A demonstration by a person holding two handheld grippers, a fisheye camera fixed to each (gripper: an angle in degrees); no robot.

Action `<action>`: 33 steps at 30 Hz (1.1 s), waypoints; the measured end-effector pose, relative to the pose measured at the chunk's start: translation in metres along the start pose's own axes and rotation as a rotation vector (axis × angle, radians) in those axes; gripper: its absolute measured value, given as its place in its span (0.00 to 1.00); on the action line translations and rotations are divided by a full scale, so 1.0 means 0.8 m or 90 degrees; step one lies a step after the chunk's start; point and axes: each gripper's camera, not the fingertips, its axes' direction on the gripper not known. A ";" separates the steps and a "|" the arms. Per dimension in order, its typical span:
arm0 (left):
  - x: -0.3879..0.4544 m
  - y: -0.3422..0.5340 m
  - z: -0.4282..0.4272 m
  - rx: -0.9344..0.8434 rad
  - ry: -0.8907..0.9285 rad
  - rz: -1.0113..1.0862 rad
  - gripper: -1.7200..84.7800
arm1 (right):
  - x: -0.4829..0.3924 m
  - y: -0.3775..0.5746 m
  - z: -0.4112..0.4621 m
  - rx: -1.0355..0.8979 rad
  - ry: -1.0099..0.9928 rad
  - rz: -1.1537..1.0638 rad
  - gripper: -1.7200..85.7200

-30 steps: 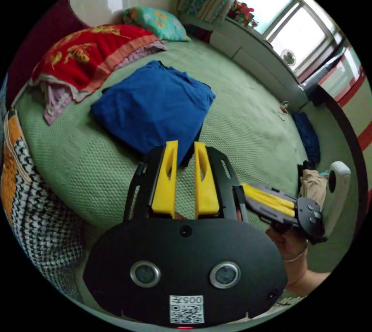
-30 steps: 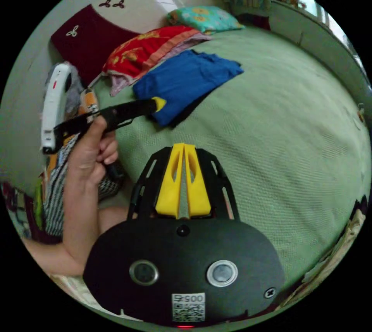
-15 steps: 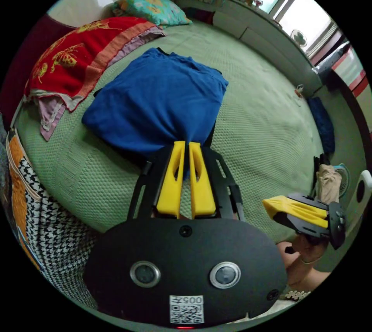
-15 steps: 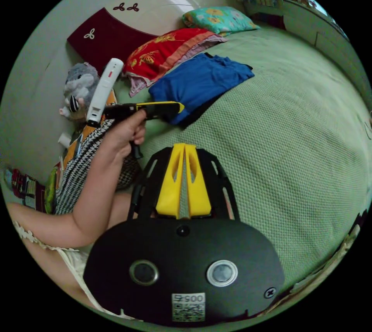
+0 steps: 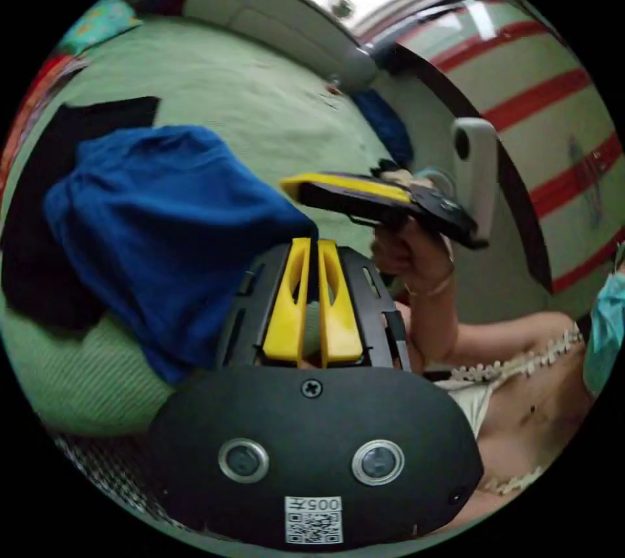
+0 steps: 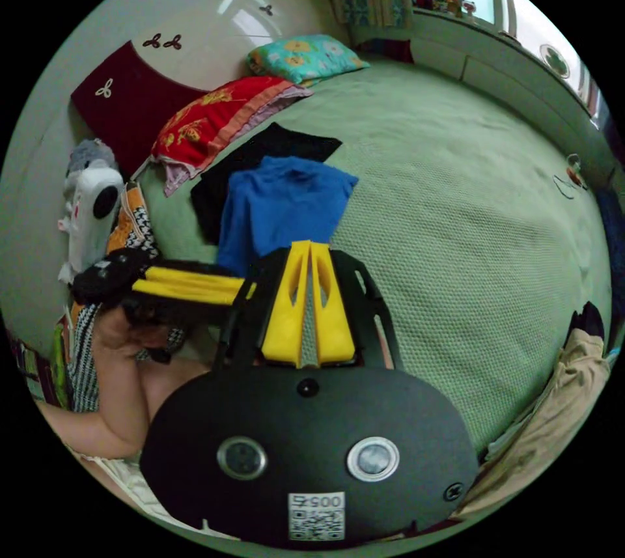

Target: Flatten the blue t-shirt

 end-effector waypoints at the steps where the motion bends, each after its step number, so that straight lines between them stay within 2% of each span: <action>1: 0.004 -0.001 -0.005 0.023 -0.008 0.003 0.07 | 0.003 -0.001 0.000 0.001 -0.002 0.005 0.01; 3: -0.002 0.001 -0.019 0.060 -0.040 -0.019 0.09 | 0.011 -0.002 0.004 0.000 -0.002 0.019 0.01; 6: -0.031 0.013 -0.053 0.144 -0.137 -0.120 0.12 | 0.019 -0.005 0.014 -0.008 0.021 0.033 0.03; 9: -0.051 0.023 -0.075 0.171 -0.215 -0.187 0.15 | 0.022 -0.010 0.036 -0.041 0.038 0.022 0.16; 12: -0.062 0.021 -0.073 0.145 -0.299 -0.229 0.18 | 0.024 -0.017 0.069 -0.050 0.062 0.017 0.20; 17: -0.083 -0.002 -0.041 0.078 -0.309 -0.248 0.19 | 0.024 -0.033 0.132 -0.092 -0.005 -0.001 0.17; 22: -0.076 -0.022 -0.026 0.082 -0.311 -0.237 0.17 | -0.001 -0.030 0.138 -0.081 0.042 -0.112 0.03; 28: -0.051 -0.042 -0.008 0.119 -0.334 -0.210 0.15 | 0.058 -0.014 0.086 -0.023 0.148 0.077 0.01; 30: -0.044 -0.051 0.006 0.110 -0.332 -0.200 0.15 | 0.092 -0.001 0.069 -0.027 0.198 0.163 0.04; 33: -0.029 -0.066 0.035 0.085 -0.343 -0.173 0.15 | 0.117 0.014 0.055 -0.045 0.269 0.217 0.09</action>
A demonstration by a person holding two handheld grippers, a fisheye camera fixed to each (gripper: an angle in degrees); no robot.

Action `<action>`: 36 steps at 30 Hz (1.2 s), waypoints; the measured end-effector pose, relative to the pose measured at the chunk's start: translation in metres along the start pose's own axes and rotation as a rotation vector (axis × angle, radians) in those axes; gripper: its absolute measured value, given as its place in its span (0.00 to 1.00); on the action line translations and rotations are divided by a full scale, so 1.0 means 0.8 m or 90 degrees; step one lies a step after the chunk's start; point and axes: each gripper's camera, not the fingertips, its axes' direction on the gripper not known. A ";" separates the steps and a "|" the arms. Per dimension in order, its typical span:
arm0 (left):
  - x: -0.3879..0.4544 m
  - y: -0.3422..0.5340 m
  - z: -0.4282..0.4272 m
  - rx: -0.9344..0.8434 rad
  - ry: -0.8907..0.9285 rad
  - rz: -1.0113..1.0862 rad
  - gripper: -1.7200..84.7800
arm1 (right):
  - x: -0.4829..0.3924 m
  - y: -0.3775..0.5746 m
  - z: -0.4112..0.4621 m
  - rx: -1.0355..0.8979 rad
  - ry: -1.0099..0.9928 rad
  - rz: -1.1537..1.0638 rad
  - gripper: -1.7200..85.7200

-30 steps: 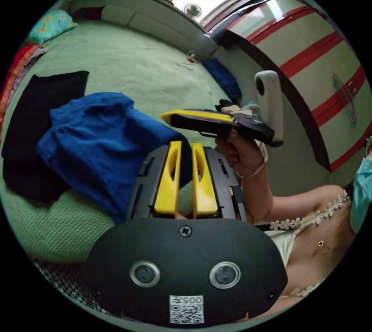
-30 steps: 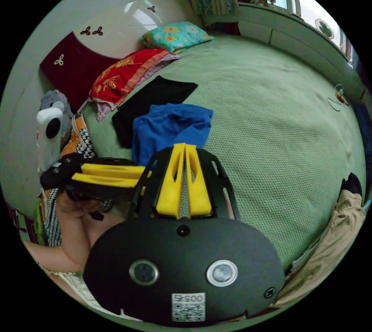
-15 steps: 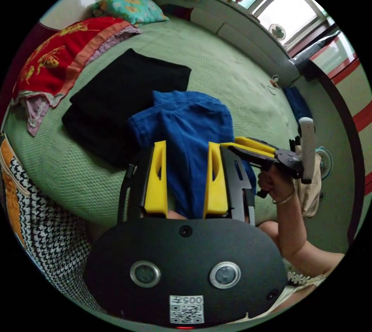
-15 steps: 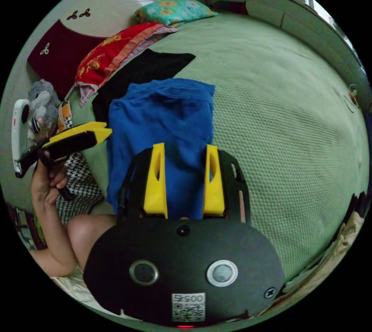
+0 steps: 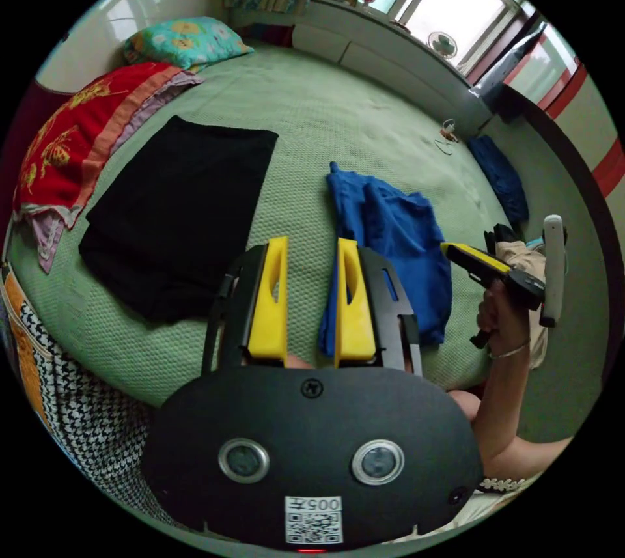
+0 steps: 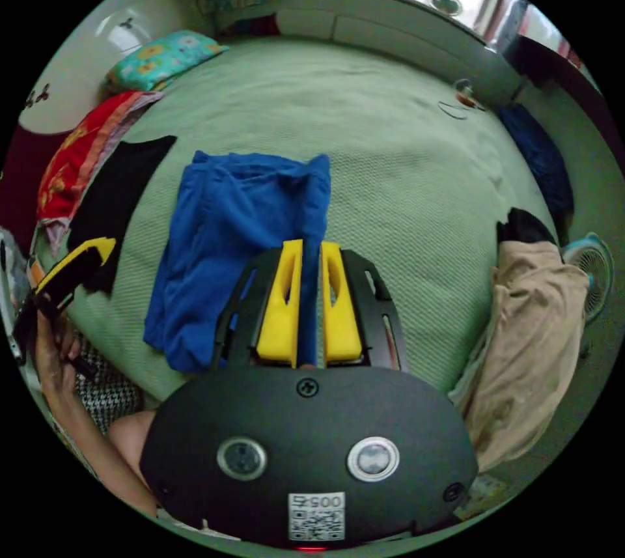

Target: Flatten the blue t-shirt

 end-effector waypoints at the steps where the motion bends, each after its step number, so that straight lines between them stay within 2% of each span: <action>1: 0.011 -0.002 0.007 -0.006 -0.005 0.010 0.16 | 0.004 0.002 -0.004 0.006 -0.003 0.008 0.09; 5: 0.036 -0.011 0.026 -0.010 0.002 0.010 0.16 | 0.003 0.022 -0.038 0.079 -0.146 -0.050 0.13; 6: 0.037 -0.012 0.028 -0.012 0.004 0.005 0.16 | -0.005 0.027 -0.038 0.074 -0.205 -0.081 0.13; 9: 0.044 -0.015 0.032 -0.014 -0.028 -0.010 0.15 | -0.035 0.033 -0.022 0.021 -0.277 -0.146 0.15; 11: 0.050 -0.013 0.031 -0.021 -0.095 -0.004 0.15 | -0.054 0.036 -0.016 -0.005 -0.276 -0.186 0.15; 13: 0.048 -0.010 0.031 -0.026 -0.095 -0.014 0.15 | -0.067 0.043 -0.018 0.008 -0.250 -0.227 0.15; 15: 0.042 -0.006 0.032 -0.029 -0.071 -0.032 0.15 | -0.073 0.050 -0.023 0.040 -0.210 -0.243 0.15; 18: 0.036 -0.001 0.045 -0.030 -0.040 -0.061 0.15 | -0.072 0.051 -0.027 0.039 -0.217 -0.231 0.15; 21: 0.036 0.004 0.063 0.020 0.018 -0.083 0.14 | -0.069 0.054 -0.027 0.060 -0.197 -0.227 0.16; 24: 0.044 -0.007 0.085 -0.013 0.064 -0.099 0.13 | -0.055 0.052 -0.019 0.047 -0.180 -0.185 0.15; 26: 0.060 -0.018 0.085 0.022 0.022 -0.059 0.12 | -0.045 0.051 -0.015 0.043 -0.219 -0.162 0.15; 30: 0.067 -0.029 0.094 0.014 -0.046 -0.045 0.12 | -0.042 0.040 -0.009 0.025 -0.303 -0.138 0.16; 36: 0.053 -0.048 0.112 -0.004 -0.024 -0.040 0.12 | -0.088 0.040 0.015 -0.043 -0.269 -0.225 0.22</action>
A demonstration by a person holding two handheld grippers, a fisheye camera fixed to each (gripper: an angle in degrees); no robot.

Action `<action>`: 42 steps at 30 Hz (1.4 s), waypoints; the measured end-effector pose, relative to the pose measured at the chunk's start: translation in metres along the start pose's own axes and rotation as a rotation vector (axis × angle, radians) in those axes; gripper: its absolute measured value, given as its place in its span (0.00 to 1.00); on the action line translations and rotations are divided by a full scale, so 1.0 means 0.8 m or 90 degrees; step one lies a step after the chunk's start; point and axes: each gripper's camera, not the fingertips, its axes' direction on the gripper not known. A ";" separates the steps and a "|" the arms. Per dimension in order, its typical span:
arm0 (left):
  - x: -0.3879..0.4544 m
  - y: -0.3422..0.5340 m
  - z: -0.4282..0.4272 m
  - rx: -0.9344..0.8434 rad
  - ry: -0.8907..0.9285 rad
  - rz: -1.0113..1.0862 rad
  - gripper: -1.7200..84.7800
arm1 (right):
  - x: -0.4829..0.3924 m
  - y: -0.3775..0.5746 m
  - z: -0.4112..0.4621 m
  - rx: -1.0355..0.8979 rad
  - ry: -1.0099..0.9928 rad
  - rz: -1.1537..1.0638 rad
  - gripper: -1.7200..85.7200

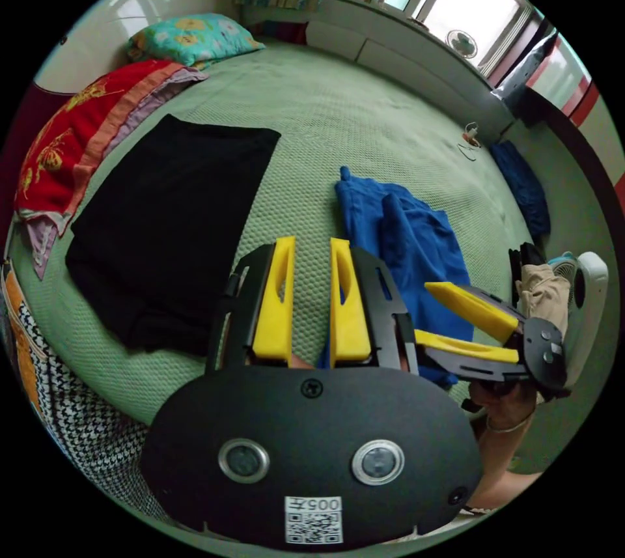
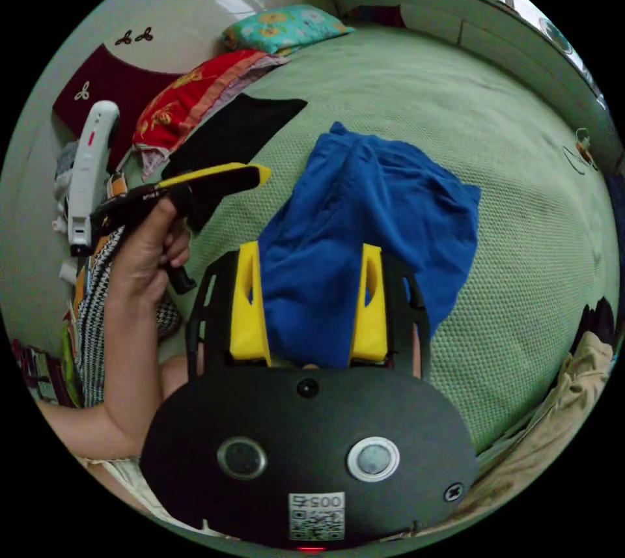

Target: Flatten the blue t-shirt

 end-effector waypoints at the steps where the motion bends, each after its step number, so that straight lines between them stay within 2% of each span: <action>1: -0.002 -0.003 0.002 0.000 0.008 0.002 0.12 | -0.002 0.000 0.003 0.005 0.002 -0.002 0.22; 9: 0.009 -0.015 0.024 0.004 0.030 0.030 0.12 | -0.044 0.006 0.031 0.020 0.096 -0.001 0.25; 14: 0.024 -0.022 0.045 -0.021 -0.016 0.069 0.13 | -0.070 0.010 0.028 0.042 0.098 -0.050 0.22; 17: 0.024 -0.022 0.054 -0.028 0.032 0.055 0.13 | -0.063 0.008 0.041 0.008 0.157 -0.027 0.18; 19: 0.028 -0.022 0.057 -0.028 0.041 0.059 0.13 | -0.053 0.008 0.040 0.015 0.136 -0.015 0.17; 22: 0.041 -0.027 0.065 -0.028 -0.007 0.078 0.13 | -0.040 0.012 0.029 0.024 0.112 0.003 0.13; 24: 0.046 -0.033 0.075 -0.044 -0.030 0.082 0.13 | -0.026 0.018 0.020 0.039 0.100 0.025 0.04; 25: 0.047 -0.036 0.083 -0.061 -0.033 0.076 0.13 | -0.021 0.019 0.019 0.039 0.087 0.032 0.04; 27: 0.048 -0.040 0.090 -0.074 -0.018 0.069 0.13 | -0.004 0.020 0.011 0.045 0.035 0.063 0.02; 32: 0.052 -0.050 0.102 -0.072 0.046 0.068 0.13 | 0.025 0.031 -0.017 0.099 0.020 0.109 0.01; 35: 0.058 -0.055 0.114 -0.089 0.076 0.081 0.13 | 0.050 0.041 -0.041 0.127 0.064 0.159 0.01; 42: 0.082 -0.063 0.133 -0.105 0.057 0.116 0.14 | 0.136 0.085 -0.112 0.137 0.311 0.373 0.01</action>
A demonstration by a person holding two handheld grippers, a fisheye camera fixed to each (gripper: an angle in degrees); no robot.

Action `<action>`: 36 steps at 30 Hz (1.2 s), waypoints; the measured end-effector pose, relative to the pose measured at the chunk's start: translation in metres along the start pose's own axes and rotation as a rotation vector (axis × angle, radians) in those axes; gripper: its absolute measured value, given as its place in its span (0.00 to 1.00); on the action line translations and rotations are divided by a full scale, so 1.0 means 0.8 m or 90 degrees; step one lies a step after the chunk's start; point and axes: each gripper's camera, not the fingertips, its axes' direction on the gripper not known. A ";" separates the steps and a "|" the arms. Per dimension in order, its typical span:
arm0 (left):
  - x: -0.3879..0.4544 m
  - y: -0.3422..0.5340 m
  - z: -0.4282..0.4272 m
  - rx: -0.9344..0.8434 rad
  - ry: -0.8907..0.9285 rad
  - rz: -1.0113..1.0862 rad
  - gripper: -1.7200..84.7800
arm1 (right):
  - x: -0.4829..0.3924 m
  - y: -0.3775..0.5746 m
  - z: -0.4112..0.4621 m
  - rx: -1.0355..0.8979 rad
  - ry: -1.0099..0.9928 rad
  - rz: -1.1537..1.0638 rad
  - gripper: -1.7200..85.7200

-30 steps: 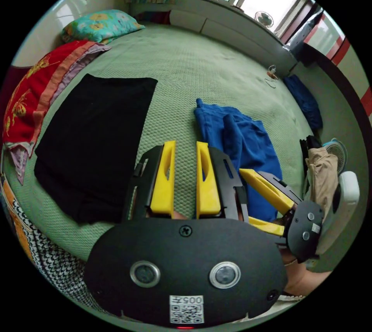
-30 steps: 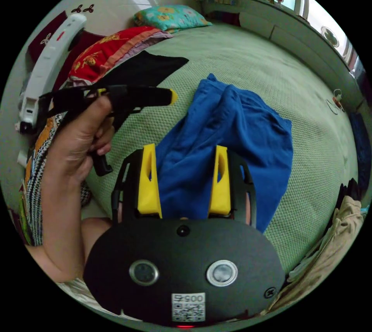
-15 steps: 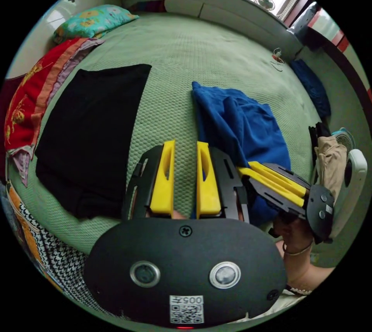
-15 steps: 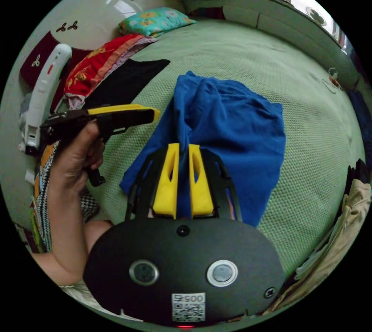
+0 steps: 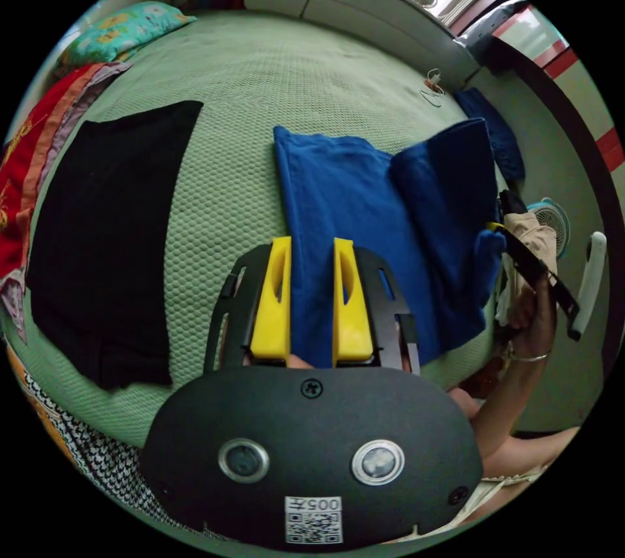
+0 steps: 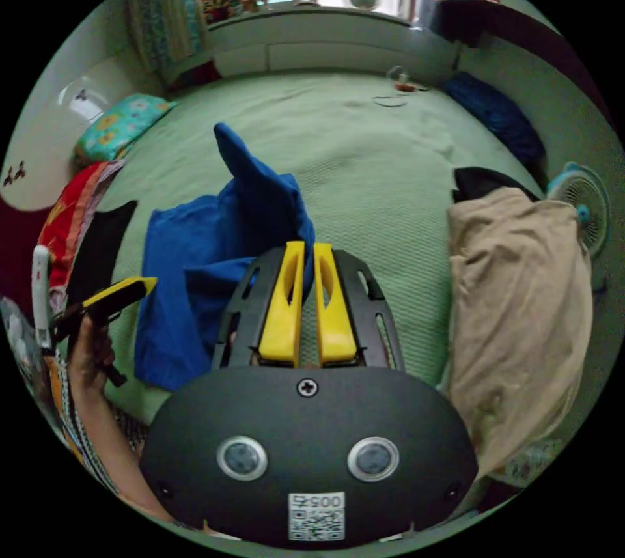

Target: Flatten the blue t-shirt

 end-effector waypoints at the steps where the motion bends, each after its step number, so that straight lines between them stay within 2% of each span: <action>1: 0.004 -0.003 0.003 -0.003 -0.014 0.006 0.14 | 0.007 -0.001 -0.001 -0.002 0.024 0.011 0.01; 3: 0.011 -0.006 0.007 -0.007 -0.033 0.015 0.15 | 0.036 -0.004 0.001 -0.017 0.108 0.054 0.01; 6: 0.016 -0.010 0.012 -0.009 -0.050 0.018 0.15 | 0.069 -0.005 0.013 -0.046 0.128 0.116 0.01; 10: 0.023 -0.014 0.017 -0.009 -0.069 0.017 0.15 | 0.071 -0.009 -0.002 -0.010 0.179 0.136 0.01; 12: 0.029 -0.016 0.020 -0.015 -0.089 0.032 0.14 | 0.052 -0.004 -0.023 0.079 0.089 0.072 0.01; 14: 0.037 -0.018 0.026 -0.021 -0.068 0.062 0.10 | 0.032 -0.001 -0.027 0.097 -0.047 -0.023 0.01; 15: 0.037 -0.019 0.027 -0.023 -0.062 0.059 0.09 | 0.019 -0.003 -0.019 0.062 -0.120 -0.081 0.01; 17: 0.041 -0.021 0.031 -0.027 -0.078 0.075 0.09 | 0.001 -0.008 0.003 -0.019 -0.184 -0.126 0.01; 19: 0.040 -0.023 0.031 -0.029 -0.076 0.073 0.08 | -0.013 -0.009 0.025 -0.080 -0.196 -0.147 0.01; 21: 0.036 -0.024 0.030 -0.025 -0.070 0.066 0.08 | -0.020 -0.010 0.058 -0.182 -0.099 -0.157 0.01; 23: 0.029 -0.024 0.026 -0.014 -0.062 0.048 0.08 | -0.012 -0.011 0.072 -0.229 -0.004 -0.148 0.01; 26: 0.024 -0.024 0.020 -0.005 -0.077 0.035 0.08 | 0.021 -0.013 0.066 -0.283 0.029 -0.111 0.01; 31: 0.020 -0.018 0.011 0.002 -0.132 0.036 0.08 | 0.067 -0.011 0.037 -0.245 0.075 -0.064 0.01; 36: -0.007 -0.007 -0.005 0.032 -0.115 -0.022 0.11 | 0.061 -0.012 0.012 -0.070 0.024 -0.075 0.01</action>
